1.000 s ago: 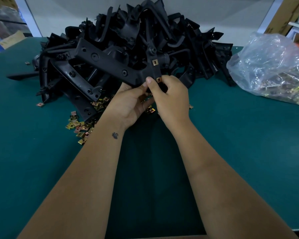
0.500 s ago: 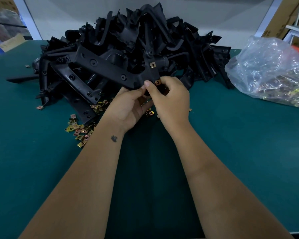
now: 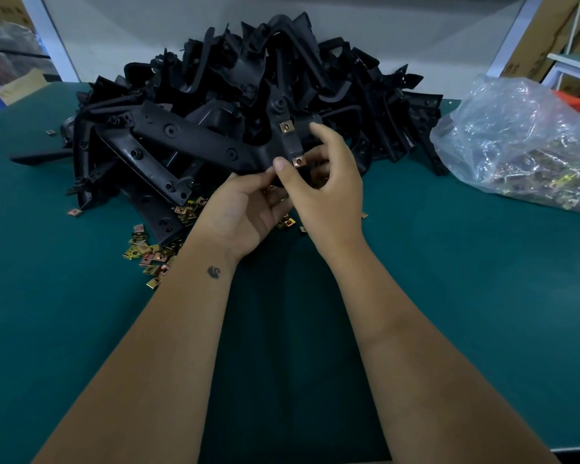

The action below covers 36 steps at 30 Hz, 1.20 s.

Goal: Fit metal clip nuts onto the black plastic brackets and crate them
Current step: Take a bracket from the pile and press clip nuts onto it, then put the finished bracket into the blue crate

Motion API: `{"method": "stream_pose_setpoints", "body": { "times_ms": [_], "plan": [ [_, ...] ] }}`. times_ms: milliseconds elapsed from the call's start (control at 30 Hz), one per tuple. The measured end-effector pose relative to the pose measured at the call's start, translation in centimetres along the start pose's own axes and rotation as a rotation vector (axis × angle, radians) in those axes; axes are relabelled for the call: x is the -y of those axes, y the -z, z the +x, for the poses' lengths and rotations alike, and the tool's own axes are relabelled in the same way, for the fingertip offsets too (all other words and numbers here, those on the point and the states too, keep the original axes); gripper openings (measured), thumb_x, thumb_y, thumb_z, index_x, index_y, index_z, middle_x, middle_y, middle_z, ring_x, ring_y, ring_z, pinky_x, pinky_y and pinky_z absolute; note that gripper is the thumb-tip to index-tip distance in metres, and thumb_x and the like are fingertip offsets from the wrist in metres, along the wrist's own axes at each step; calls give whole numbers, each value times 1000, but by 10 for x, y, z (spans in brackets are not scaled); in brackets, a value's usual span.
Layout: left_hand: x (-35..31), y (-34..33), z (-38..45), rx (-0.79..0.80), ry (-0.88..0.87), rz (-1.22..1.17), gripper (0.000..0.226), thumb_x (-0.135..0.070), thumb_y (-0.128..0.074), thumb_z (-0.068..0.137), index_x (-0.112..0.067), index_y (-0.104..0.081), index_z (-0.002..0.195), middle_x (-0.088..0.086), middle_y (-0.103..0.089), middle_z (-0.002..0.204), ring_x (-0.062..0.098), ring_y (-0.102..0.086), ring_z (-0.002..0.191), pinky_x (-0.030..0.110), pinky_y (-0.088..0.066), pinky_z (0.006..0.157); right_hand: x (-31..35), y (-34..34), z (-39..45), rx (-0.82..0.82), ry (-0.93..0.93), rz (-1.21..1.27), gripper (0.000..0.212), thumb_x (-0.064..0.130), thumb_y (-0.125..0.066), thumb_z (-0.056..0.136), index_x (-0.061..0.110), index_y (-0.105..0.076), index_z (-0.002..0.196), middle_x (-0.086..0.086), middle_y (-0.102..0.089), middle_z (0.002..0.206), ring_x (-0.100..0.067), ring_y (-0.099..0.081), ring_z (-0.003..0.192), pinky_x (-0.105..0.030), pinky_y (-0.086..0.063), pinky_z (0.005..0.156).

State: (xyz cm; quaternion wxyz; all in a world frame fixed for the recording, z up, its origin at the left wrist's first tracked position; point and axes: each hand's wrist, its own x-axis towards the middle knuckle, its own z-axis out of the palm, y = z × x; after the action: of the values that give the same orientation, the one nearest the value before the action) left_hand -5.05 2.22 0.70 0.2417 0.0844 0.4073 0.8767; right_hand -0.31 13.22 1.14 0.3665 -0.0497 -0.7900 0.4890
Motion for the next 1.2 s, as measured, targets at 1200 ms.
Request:
{"method": "stream_pose_setpoints", "body": {
  "times_ms": [1200],
  "plan": [
    [257,-309,-125,352,562,76,19,-15,-55,100,-4,-64,112,11,-75,94,17,-74,74,26,-57,58,-28,338,-135,-1290,-336,354,20,-5,-67,83,8,-66,98,-2,-72,88,-16,-71,84,-28,-57,76]
  ]
}}
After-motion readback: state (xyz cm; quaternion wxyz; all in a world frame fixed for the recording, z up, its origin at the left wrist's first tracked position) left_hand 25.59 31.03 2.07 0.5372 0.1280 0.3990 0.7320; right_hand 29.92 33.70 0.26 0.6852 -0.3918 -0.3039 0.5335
